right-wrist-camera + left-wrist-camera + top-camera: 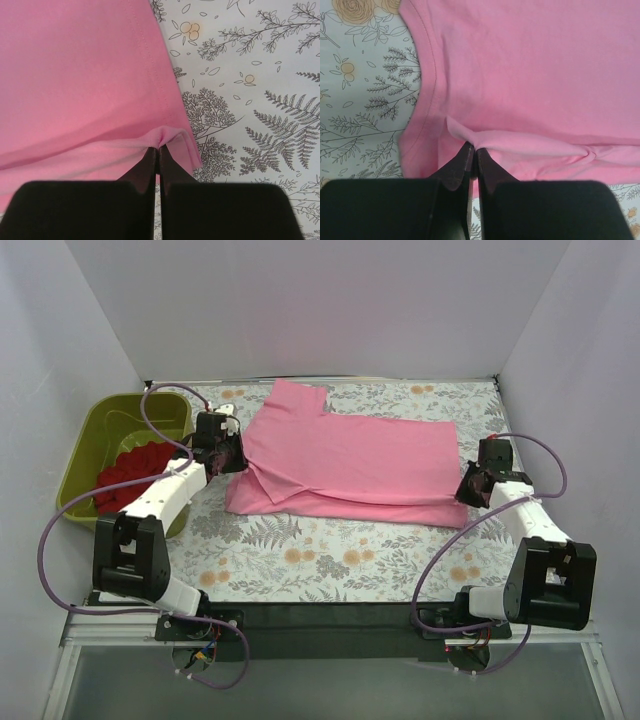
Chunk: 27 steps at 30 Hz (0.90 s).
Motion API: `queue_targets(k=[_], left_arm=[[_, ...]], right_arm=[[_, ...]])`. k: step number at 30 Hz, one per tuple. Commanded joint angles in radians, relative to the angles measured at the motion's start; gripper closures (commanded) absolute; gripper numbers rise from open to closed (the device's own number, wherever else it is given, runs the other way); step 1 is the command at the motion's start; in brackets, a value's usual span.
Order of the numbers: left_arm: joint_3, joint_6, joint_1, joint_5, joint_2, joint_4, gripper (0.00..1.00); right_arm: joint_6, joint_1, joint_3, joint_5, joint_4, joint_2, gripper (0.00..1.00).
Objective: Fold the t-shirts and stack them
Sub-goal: Fold the tshirt
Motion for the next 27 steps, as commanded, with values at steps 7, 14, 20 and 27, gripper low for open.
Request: queue_targets(k=[7,14,20,27], left_arm=[[0.055,0.04,0.005,0.0,0.058,0.065,0.94],[0.135,0.06,-0.021,-0.009,0.058,0.037,0.93],[0.172,0.082,-0.059,-0.047,0.077,0.016,0.94],[0.203,0.086,-0.061,-0.078,0.166,0.028,0.89]], right_arm=[[0.013,-0.004,-0.016,0.004,0.049,0.05,0.99],[0.01,-0.005,-0.048,0.015,0.055,0.054,0.99],[0.01,-0.004,-0.061,0.015,0.058,0.053,0.99],[0.004,-0.004,-0.058,0.021,0.06,0.063,0.93]])
